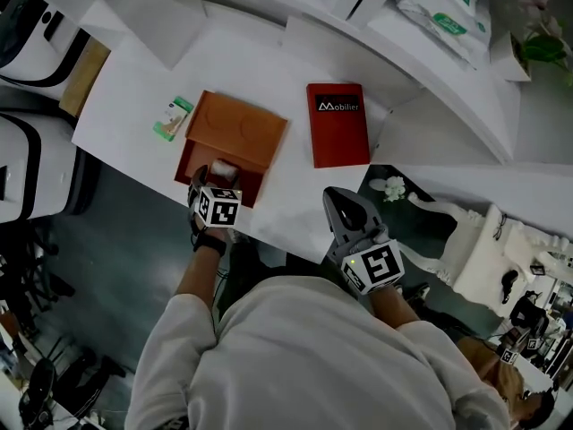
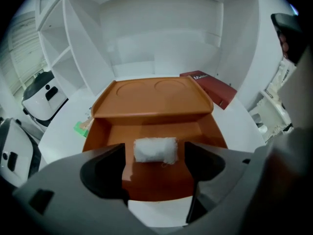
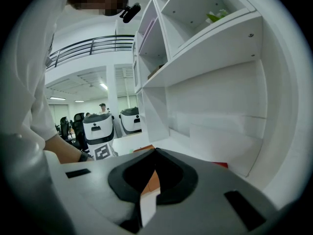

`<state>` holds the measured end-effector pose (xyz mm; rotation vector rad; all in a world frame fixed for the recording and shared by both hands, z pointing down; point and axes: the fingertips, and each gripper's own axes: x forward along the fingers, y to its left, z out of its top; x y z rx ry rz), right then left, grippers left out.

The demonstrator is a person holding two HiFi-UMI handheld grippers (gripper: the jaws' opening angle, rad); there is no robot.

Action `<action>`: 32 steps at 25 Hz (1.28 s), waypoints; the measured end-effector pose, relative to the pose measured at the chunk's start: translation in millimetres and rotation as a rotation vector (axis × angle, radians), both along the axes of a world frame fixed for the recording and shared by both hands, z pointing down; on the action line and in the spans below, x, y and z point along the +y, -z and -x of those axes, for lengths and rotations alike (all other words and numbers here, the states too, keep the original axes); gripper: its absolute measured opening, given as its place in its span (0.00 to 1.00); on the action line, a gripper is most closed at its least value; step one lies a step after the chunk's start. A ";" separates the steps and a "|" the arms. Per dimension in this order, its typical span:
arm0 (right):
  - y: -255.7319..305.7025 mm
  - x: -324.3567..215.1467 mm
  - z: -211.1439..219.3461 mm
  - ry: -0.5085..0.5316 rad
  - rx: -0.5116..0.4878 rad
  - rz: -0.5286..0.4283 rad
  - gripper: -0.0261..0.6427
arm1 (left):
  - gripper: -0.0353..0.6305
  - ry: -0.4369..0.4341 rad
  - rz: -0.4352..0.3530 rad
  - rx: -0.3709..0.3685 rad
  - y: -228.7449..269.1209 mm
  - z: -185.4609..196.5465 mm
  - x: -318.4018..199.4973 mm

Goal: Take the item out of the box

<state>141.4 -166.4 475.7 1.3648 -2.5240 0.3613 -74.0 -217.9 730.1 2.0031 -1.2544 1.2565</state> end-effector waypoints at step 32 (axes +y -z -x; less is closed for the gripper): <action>1.4 -7.2 13.0 0.011 0.008 -0.006 0.07 | 0.47 -0.051 -0.015 -0.046 7.1 11.9 -1.9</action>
